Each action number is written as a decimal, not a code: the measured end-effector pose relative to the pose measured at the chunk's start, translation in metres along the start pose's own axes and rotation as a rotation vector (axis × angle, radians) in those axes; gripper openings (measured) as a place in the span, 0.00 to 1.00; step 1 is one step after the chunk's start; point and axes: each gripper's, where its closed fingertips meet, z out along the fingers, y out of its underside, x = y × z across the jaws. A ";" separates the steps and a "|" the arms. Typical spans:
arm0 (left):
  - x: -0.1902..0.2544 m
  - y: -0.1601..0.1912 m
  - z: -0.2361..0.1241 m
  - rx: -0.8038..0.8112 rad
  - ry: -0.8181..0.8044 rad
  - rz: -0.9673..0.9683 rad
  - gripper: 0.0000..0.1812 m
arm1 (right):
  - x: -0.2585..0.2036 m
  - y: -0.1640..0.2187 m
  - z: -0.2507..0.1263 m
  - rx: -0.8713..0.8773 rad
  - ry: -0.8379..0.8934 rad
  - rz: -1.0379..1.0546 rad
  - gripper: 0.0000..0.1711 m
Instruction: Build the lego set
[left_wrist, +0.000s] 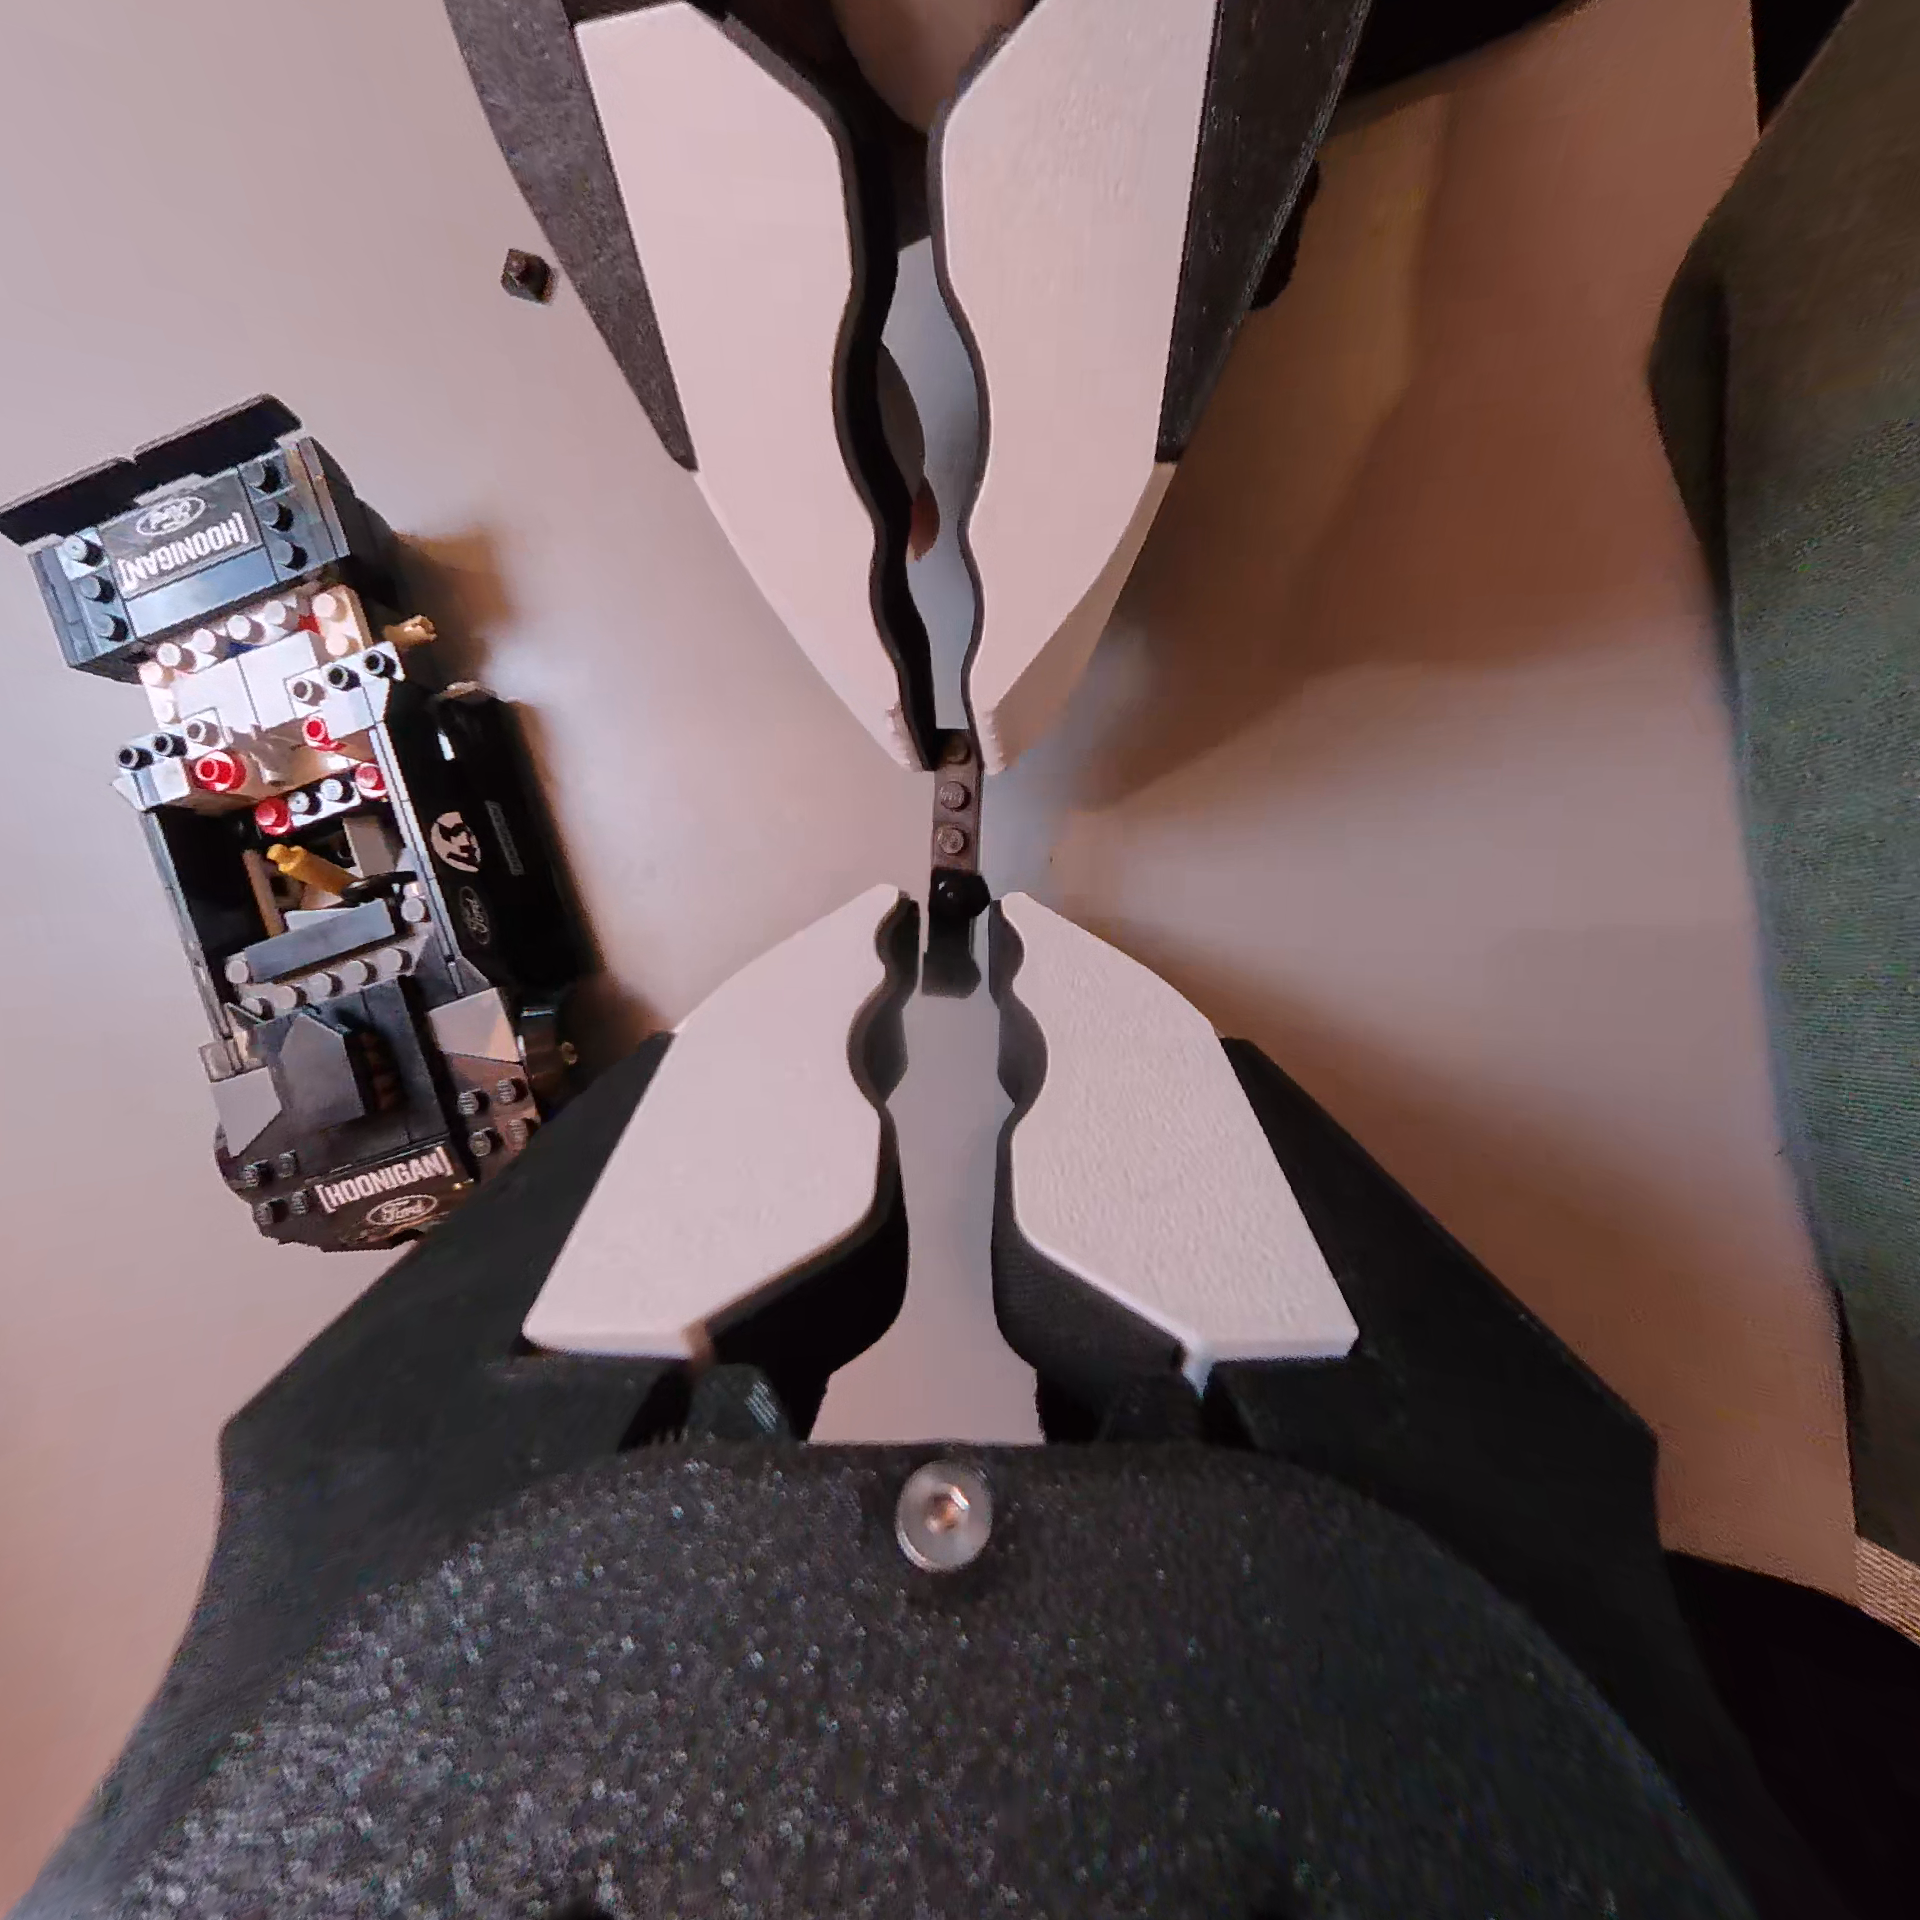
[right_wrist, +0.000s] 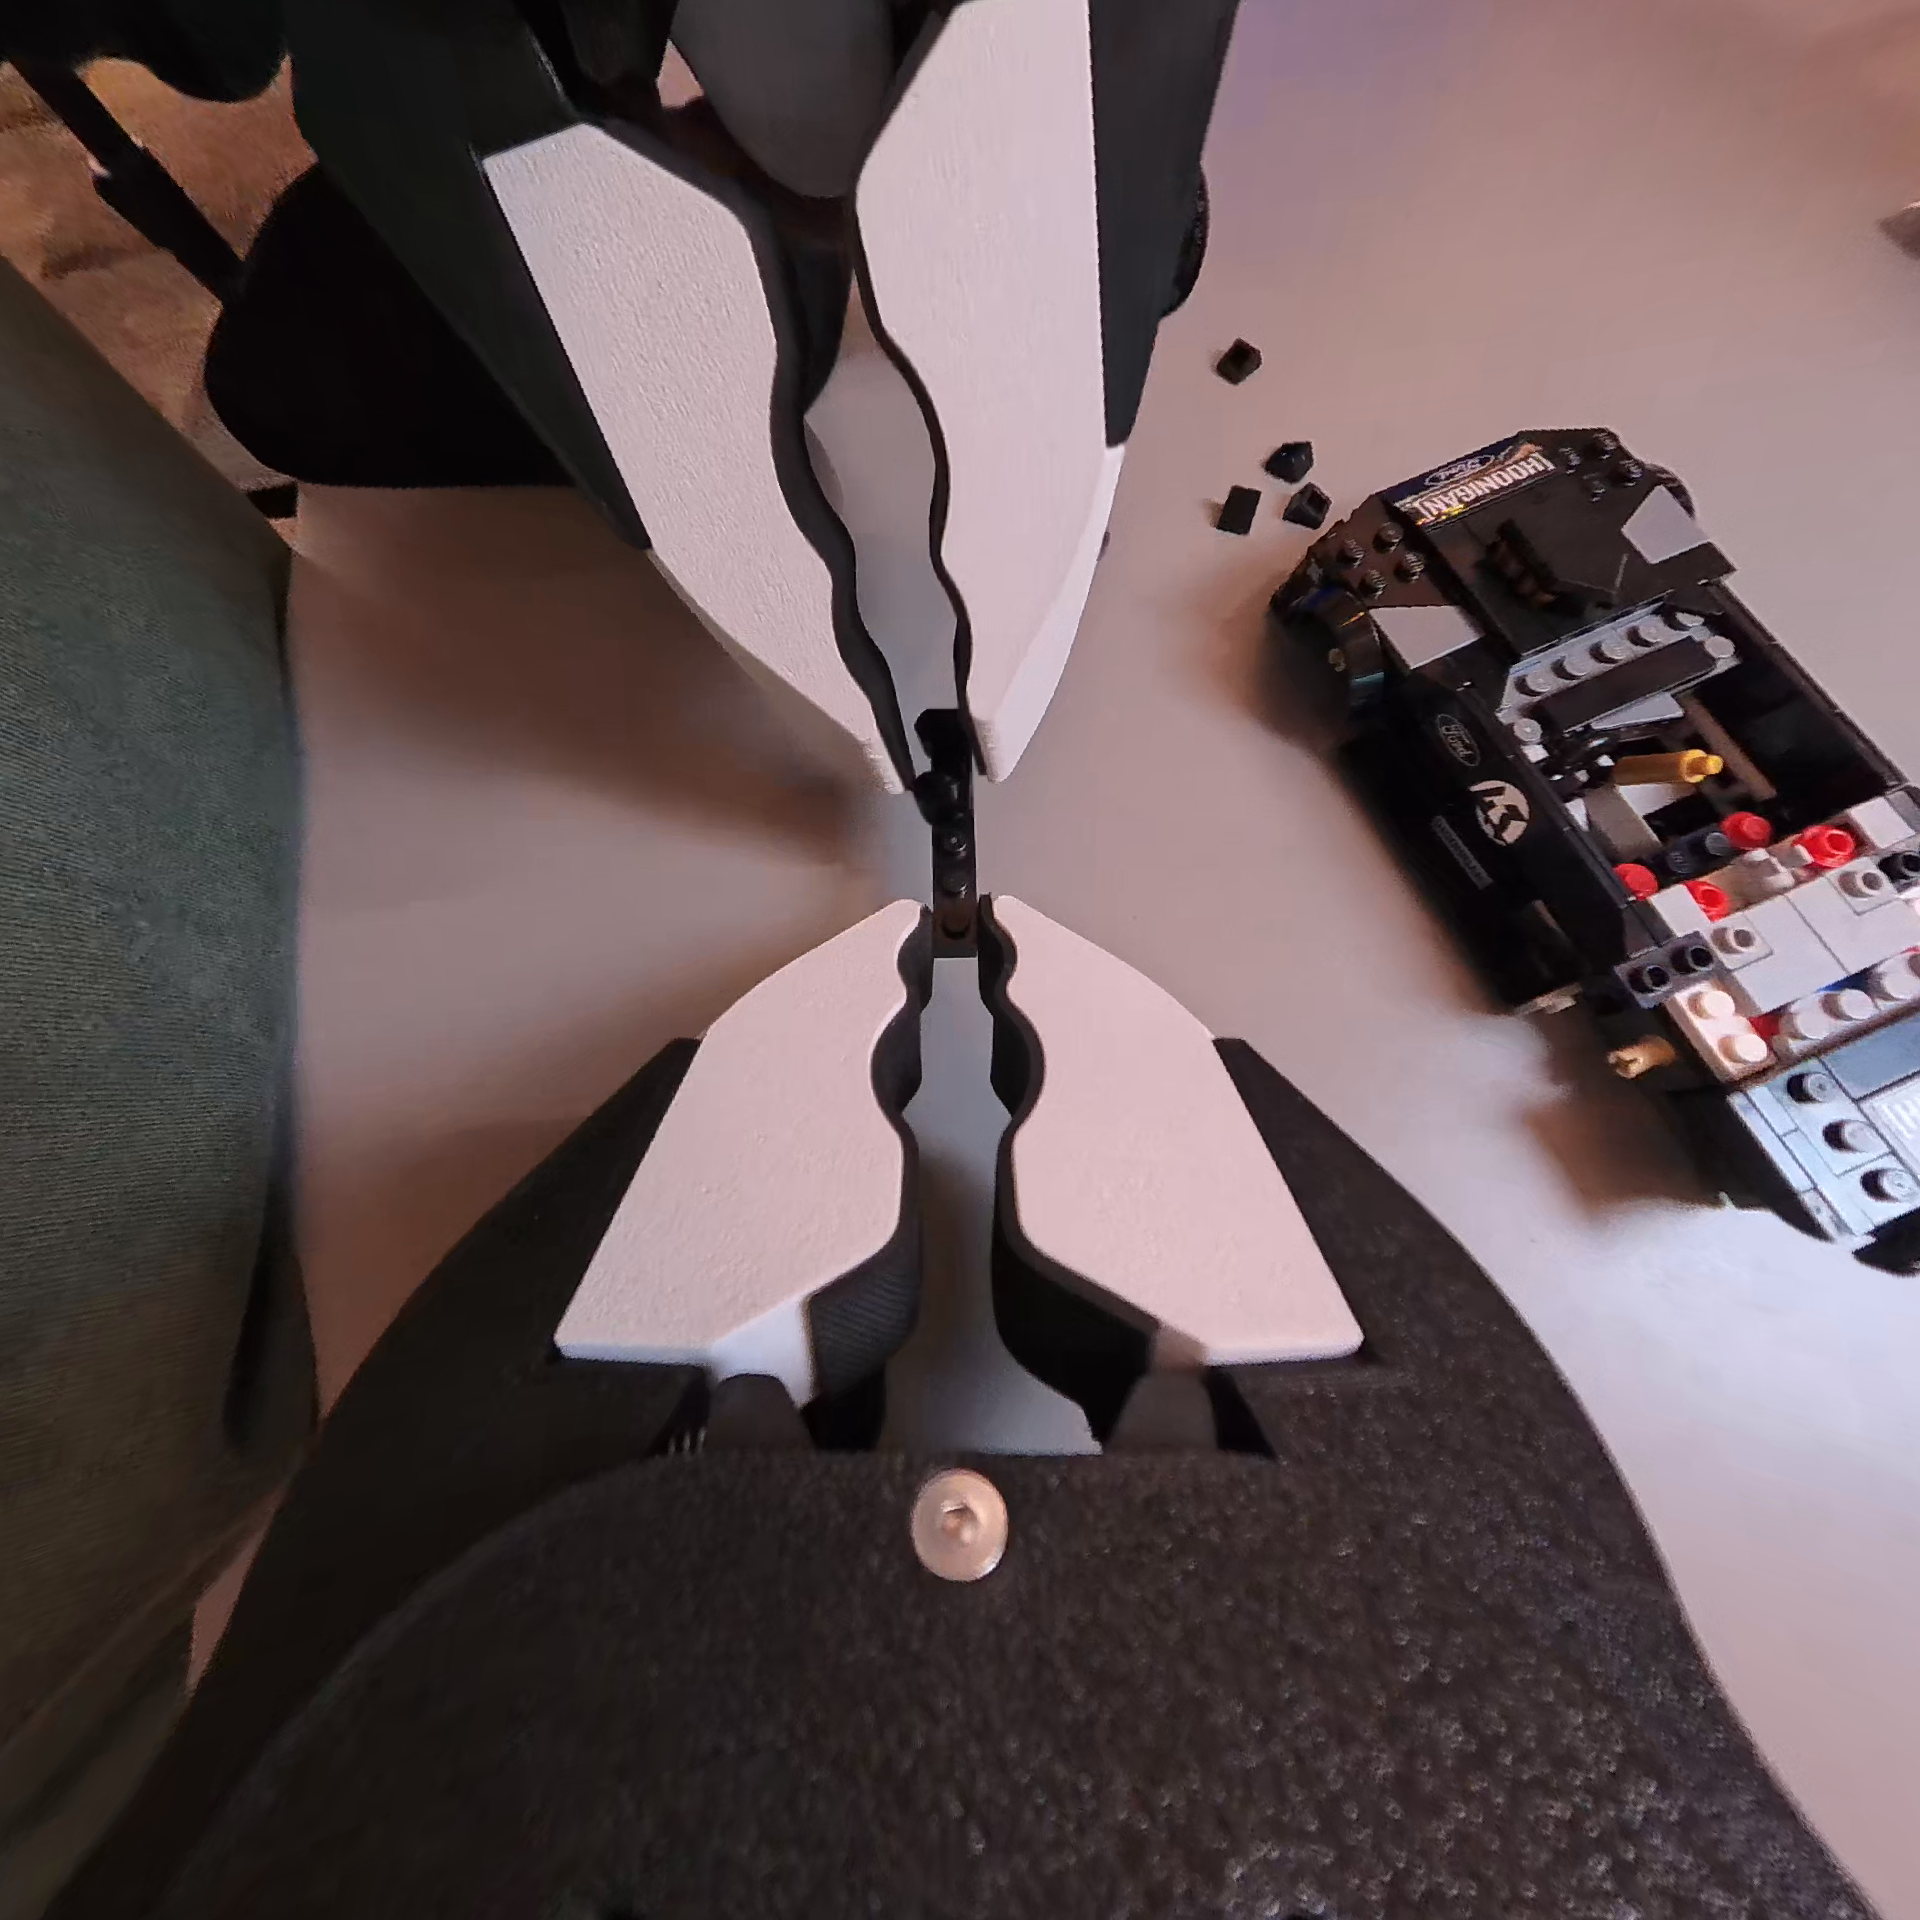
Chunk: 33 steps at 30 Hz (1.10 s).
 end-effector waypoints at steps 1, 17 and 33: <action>0.000 -0.001 -0.001 0.003 -0.001 0.001 0.07 | 0.000 0.000 -0.001 0.005 -0.002 0.006 0.05; -0.032 -0.041 -0.029 0.375 0.007 -0.326 0.12 | 0.014 -0.005 -0.039 0.110 0.129 0.083 0.05; -0.066 -0.085 -0.008 0.995 0.095 -1.186 0.14 | 0.050 0.001 -0.080 0.212 0.417 0.243 0.05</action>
